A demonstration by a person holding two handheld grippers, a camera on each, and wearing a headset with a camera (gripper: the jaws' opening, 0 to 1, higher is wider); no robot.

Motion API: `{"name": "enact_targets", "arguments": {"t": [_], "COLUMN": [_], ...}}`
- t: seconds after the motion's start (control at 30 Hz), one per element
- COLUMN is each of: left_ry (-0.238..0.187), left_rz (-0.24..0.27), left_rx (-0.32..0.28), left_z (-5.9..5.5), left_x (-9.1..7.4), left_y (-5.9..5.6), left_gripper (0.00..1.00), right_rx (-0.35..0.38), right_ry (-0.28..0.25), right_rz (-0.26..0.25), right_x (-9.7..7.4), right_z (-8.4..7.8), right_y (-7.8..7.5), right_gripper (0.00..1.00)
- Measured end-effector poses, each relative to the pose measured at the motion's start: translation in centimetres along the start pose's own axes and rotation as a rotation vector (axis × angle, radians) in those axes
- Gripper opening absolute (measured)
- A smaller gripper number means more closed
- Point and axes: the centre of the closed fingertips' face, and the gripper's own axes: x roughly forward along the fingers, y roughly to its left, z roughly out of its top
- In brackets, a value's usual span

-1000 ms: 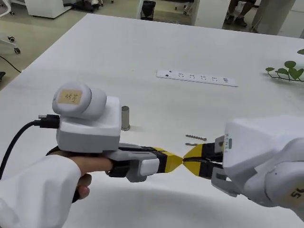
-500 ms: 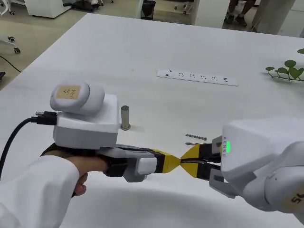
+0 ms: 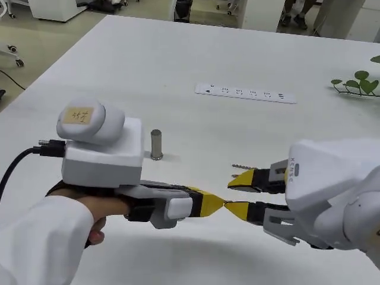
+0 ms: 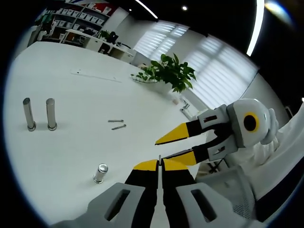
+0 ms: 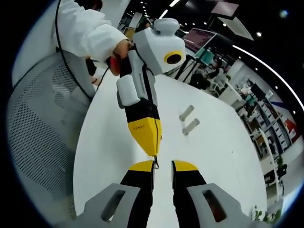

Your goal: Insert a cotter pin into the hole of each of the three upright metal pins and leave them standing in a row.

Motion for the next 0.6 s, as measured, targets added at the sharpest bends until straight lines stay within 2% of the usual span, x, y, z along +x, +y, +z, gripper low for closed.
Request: {"name": "enact_targets", "arguments": {"t": [0.07, 0.13, 0.2, 0.23, 0.27, 0.3, 0.37, 0.43, 0.5, 0.53, 0.6], "left_ry": [-0.006, -0.009, -0.013, -0.014, -0.018, -0.028, -0.041, -0.058, -0.078, -0.092, -0.112], "left_rz": [0.014, 0.006, 0.013, 0.005, 0.002, -0.029, -0.04, -0.051, -0.054, -0.058, -0.064], "left_rx": [0.044, 0.053, 0.096, 0.111, 0.113, 0.129, 0.135, 0.172, 0.225, 0.269, 0.352], "left_z": [0.2, 0.2, 0.4, 0.5, 0.5, 0.7, 1.0, 1.3, 1.7, 2.0, 2.3], "left_x": [-0.1, -0.3, -0.5, -0.6, -0.6, -0.8, -1.1, -1.3, -1.6, -1.7, -2.0], "left_y": [0.1, -0.2, -0.2, -0.4, -0.5, -1.0, -1.3, -1.6, -1.7, -1.8, -2.1], "left_gripper": [0.0, 0.0, 0.0, 0.0, 0.0, 0.0, 0.0, 0.0, 0.0, 0.0, 0.0], "right_rx": [0.027, 0.058, 0.101, 0.138, 0.147, 0.149, 0.151, 0.175, 0.232, 0.251, 0.263], "right_ry": [-0.014, -0.023, -0.028, -0.042, -0.044, -0.041, -0.044, -0.055, -0.091, -0.102, -0.118], "right_rz": [0.003, 0.003, 0.035, 0.056, 0.063, 0.068, 0.063, 0.078, 0.132, 0.166, 0.204], "right_x": [-0.1, -0.2, -0.2, -0.2, -0.3, -0.4, -0.5, -0.6, -0.8, -0.9, -1.1], "right_z": [0.0, -0.1, -0.4, -0.4, -0.5, -0.7, -0.9, -0.8, -0.4, -0.2, -0.1], "right_y": [-0.1, -0.3, -0.1, 0.1, 0.0, -0.1, -0.5, -0.6, -0.2, 0.0, 0.3], "right_gripper": [0.11, 0.15, 0.17, 0.17, 0.17, 0.18, 0.18, 0.18, 0.18, 0.18, 0.17]}}
